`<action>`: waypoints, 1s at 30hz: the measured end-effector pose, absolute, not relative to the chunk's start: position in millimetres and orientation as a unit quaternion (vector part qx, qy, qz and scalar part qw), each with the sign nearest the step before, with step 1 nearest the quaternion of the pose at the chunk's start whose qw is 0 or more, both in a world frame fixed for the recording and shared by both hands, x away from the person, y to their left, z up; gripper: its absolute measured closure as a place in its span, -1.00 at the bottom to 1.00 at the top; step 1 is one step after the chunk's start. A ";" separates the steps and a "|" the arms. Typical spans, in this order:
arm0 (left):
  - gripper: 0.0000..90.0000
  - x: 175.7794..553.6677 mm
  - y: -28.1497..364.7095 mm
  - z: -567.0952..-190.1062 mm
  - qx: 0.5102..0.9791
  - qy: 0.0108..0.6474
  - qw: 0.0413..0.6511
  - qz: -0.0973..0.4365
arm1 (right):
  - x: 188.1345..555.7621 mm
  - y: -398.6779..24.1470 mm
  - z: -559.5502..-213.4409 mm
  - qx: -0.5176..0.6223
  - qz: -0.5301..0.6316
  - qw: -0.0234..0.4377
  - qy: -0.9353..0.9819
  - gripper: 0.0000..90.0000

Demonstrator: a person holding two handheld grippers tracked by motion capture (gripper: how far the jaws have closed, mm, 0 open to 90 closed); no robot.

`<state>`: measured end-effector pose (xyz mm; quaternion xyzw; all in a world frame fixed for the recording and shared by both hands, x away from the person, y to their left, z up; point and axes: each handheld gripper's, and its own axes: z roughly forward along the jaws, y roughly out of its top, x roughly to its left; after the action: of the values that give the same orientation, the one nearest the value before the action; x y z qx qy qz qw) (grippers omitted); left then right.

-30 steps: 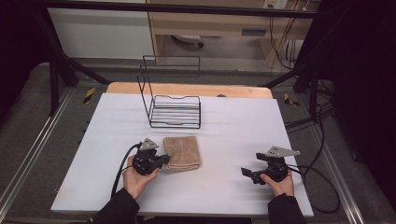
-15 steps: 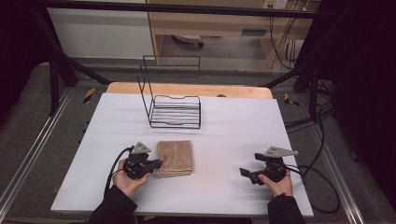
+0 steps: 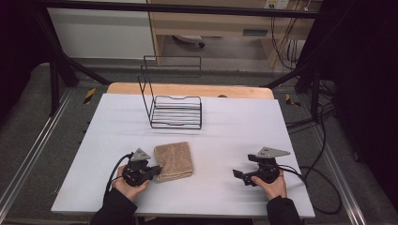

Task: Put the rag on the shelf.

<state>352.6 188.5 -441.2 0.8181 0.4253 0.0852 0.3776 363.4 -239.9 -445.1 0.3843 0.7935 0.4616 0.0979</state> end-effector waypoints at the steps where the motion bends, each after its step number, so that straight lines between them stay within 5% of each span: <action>1: 0.93 350.2 188.6 -441.1 0.818 0.425 0.378 0.087 | 363.5 -238.7 -445.3 0.383 0.462 0.099 0.794 -0.92; 10: 0.87 347.7 189.5 -441.5 0.818 0.425 0.377 0.092 | 363.6 -236.4 -446.2 0.383 0.461 0.098 0.795 -0.93; 18: -0.04 361.4 202.3 -427.2 0.806 0.426 0.395 0.110 | 363.8 -236.0 -446.3 0.384 0.460 0.097 0.794 -0.93; 22: -0.30 380.4 207.2 -424.9 0.806 0.422 0.396 0.122 | 364.6 -235.7 -446.9 0.384 0.459 0.097 0.795 -0.93; 30: -0.20 421.4 212.3 -426.3 0.805 0.436 0.376 0.142 | 365.0 -235.2 -447.3 0.385 0.457 0.096 0.796 -0.93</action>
<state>421.4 212.3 -426.3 0.8051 0.4363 0.1419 0.3760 365.0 -235.2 -447.3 0.3850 0.7960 0.4571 0.0959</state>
